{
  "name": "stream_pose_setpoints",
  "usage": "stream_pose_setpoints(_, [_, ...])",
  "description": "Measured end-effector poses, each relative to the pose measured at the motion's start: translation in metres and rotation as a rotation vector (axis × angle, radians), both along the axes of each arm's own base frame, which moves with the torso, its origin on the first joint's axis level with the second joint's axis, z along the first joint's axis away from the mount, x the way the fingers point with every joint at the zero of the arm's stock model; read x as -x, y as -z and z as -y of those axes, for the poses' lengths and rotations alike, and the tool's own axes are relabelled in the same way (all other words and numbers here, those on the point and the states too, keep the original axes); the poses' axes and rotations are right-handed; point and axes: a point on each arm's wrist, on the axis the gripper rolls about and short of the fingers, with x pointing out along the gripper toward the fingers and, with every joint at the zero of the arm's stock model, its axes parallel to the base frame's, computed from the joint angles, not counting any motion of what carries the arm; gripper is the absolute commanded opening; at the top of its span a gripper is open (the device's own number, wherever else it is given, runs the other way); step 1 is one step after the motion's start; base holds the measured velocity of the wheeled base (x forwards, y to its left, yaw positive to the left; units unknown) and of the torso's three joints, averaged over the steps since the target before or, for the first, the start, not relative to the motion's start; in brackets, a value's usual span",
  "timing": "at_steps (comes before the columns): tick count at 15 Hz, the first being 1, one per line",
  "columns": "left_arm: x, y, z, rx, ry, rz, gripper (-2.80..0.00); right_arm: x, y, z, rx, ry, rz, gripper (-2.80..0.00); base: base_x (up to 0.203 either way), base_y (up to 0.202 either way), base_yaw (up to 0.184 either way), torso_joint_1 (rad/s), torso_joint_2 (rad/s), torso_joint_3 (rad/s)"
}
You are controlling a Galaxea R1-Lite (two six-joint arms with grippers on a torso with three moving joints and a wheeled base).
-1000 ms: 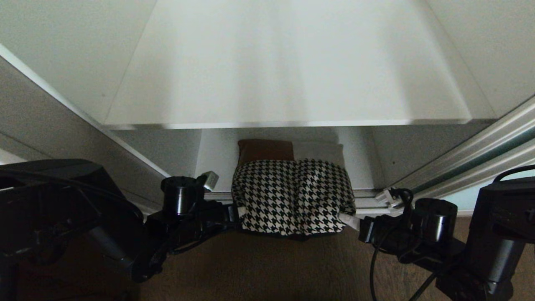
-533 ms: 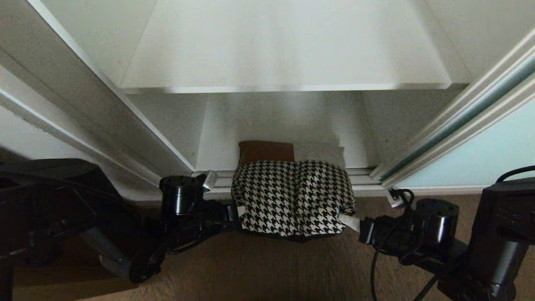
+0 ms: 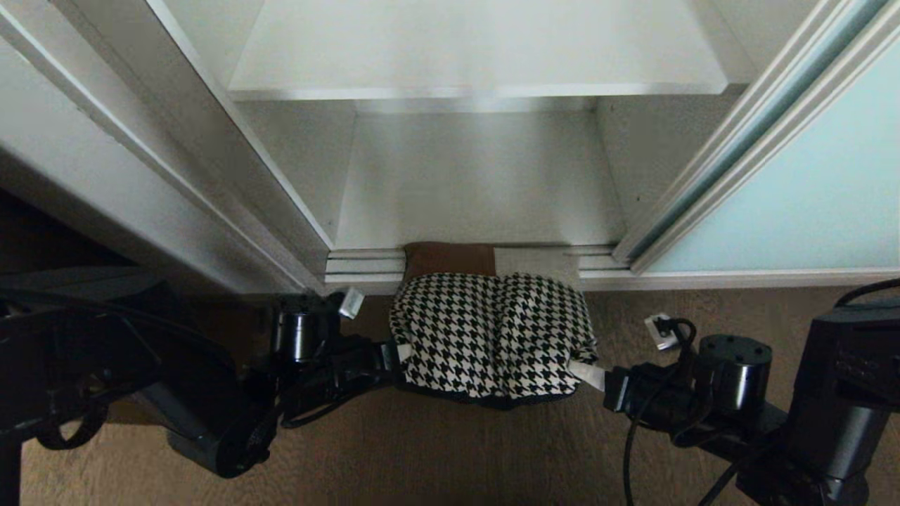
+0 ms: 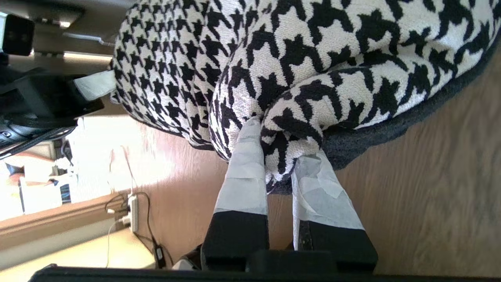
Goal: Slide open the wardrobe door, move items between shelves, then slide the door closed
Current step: Place the pillow on the higher shelf
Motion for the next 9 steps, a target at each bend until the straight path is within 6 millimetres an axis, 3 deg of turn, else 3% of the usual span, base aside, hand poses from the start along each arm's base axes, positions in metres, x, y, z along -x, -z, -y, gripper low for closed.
stream_pose_setpoints(2, [0.001,-0.003,-0.001,0.002,-0.006,0.008,-2.80,0.001,-0.002,0.000,-0.001,-0.001,0.003,-2.80,-0.127,0.000,-0.003,0.001,0.01,0.003])
stream_pose_setpoints(9, [0.012,-0.035,-0.005,0.012,-0.050,0.036,-2.80,0.015,-0.029,0.005,-0.026,-0.001,0.069,-2.80,0.000,0.000,0.000,0.000,0.00,0.000])
